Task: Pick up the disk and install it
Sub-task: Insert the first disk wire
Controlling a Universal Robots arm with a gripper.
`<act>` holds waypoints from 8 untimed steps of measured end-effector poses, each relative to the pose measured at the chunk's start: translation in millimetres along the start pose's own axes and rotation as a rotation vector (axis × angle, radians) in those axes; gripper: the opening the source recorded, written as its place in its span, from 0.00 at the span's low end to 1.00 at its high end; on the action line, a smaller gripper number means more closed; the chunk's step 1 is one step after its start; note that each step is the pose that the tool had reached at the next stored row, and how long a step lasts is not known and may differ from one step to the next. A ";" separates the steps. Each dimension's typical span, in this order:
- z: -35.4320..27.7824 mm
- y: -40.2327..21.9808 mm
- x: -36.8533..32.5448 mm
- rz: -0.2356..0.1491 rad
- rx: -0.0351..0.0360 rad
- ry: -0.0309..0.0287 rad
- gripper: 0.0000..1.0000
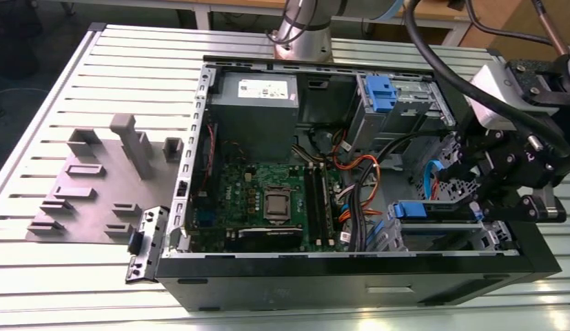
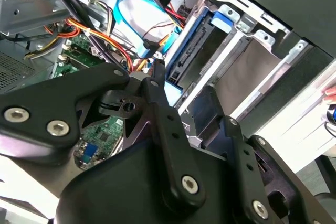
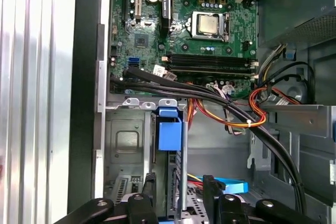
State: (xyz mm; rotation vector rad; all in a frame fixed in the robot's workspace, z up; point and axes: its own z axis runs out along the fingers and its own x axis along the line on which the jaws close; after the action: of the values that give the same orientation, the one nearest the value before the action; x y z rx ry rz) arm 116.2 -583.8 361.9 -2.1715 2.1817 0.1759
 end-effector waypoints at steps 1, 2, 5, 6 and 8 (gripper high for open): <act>0.3 0.0 -1.2 0.000 0.0000 -0.0010 0.48; 0.6 0.0 -2.6 0.000 0.0000 -0.0017 0.48; 1.3 0.0 -7.2 0.000 0.0000 -0.0025 0.48; 1.5 0.0 -9.0 0.000 0.0000 -0.0024 0.48; 2.1 0.0 -11.5 0.000 0.0000 -0.0034 0.48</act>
State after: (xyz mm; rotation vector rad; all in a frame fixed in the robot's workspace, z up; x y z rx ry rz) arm 116.2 -572.1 361.2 -2.1698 2.1797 0.1794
